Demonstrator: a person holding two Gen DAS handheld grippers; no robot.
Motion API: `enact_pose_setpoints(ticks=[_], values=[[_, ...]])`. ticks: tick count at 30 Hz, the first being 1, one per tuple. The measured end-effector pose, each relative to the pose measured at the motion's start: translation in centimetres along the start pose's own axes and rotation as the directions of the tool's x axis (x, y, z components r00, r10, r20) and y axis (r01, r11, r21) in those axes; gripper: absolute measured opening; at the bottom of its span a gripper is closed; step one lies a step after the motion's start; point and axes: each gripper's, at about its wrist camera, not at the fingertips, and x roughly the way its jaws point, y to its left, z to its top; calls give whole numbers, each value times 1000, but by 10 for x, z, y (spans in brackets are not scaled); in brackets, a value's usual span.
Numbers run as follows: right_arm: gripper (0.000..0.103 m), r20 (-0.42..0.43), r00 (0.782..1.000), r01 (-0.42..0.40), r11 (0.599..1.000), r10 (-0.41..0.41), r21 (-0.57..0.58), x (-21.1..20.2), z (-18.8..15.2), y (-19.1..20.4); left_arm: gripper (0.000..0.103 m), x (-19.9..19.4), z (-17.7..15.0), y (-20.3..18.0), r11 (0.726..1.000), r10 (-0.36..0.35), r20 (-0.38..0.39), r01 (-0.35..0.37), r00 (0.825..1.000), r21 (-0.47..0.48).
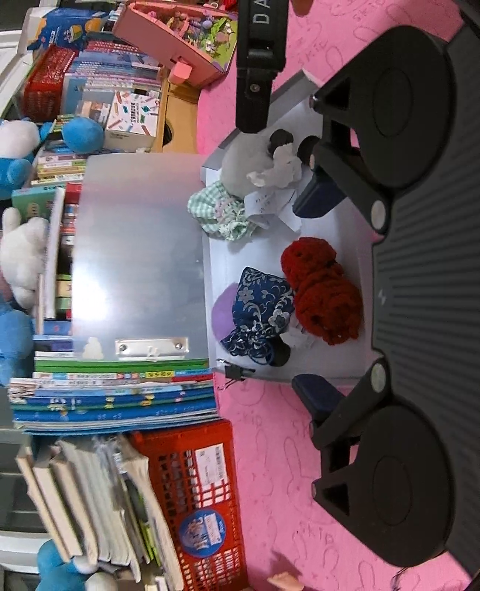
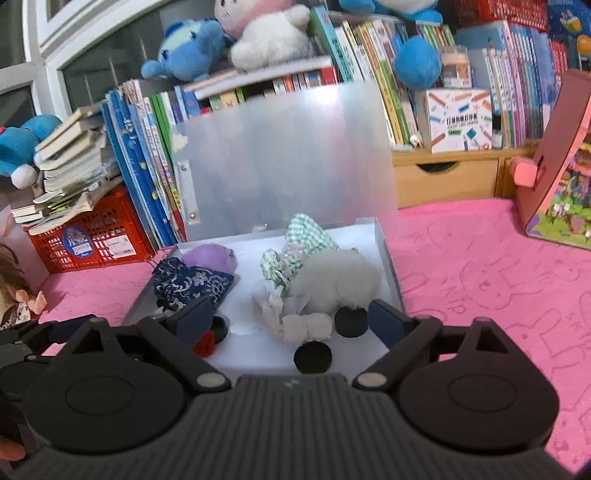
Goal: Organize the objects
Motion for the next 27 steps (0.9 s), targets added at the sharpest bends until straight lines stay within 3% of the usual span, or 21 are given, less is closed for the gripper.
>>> enact_pose_setpoints(ticks=[9, 19, 27], values=[[102, 87, 996, 10, 999, -7, -31, -43, -8, 5, 97, -47, -9, 4, 1000, 12, 44, -11, 999, -10], [102, 152, 988, 46, 997, -36, -63, -81, -37, 14, 98, -91, -42, 2, 1000, -1, 69, 2, 998, -13], [103, 132, 988, 93, 990, -79, -108, -87, -77, 20, 98, -101, -84, 1, 1000, 22, 48, -21, 999, -21]])
